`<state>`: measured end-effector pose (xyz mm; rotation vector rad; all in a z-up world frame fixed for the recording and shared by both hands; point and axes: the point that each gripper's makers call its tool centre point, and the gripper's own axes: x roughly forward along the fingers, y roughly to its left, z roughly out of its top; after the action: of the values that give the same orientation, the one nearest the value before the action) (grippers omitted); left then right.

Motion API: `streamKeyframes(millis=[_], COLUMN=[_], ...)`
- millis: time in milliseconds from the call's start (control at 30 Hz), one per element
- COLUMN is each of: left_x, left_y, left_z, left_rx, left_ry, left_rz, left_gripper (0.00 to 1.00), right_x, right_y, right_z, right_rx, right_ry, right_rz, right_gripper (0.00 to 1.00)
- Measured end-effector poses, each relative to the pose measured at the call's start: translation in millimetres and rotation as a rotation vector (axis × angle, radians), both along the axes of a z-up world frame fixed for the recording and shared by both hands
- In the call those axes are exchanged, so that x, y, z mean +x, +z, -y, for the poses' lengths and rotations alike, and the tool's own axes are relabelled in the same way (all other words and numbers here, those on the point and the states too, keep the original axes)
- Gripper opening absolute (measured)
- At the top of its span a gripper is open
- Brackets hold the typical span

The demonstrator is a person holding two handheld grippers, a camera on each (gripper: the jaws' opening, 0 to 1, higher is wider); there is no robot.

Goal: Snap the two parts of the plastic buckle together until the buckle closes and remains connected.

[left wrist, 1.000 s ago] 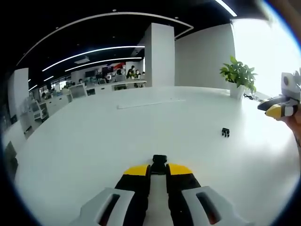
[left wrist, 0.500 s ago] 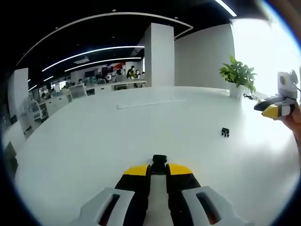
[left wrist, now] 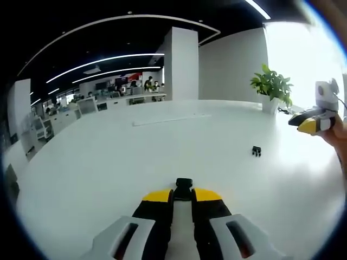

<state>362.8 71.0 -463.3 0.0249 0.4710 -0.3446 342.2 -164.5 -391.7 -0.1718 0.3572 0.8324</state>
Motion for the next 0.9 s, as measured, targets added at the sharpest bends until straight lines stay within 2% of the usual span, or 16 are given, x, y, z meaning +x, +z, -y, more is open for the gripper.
streamKeyframes(millis=[900], left_x=[-2.5], left_y=[0.3], left_z=[-0.4], left_rx=[0.0], left_ry=[-0.01], left_rz=[0.004], left_gripper=[0.12], right_x=[9.7], right_y=[-4.7], right_z=[-8.0], right_rx=[-0.033], right_ry=[0.049], right_rz=[-0.01], right_gripper=[0.23])
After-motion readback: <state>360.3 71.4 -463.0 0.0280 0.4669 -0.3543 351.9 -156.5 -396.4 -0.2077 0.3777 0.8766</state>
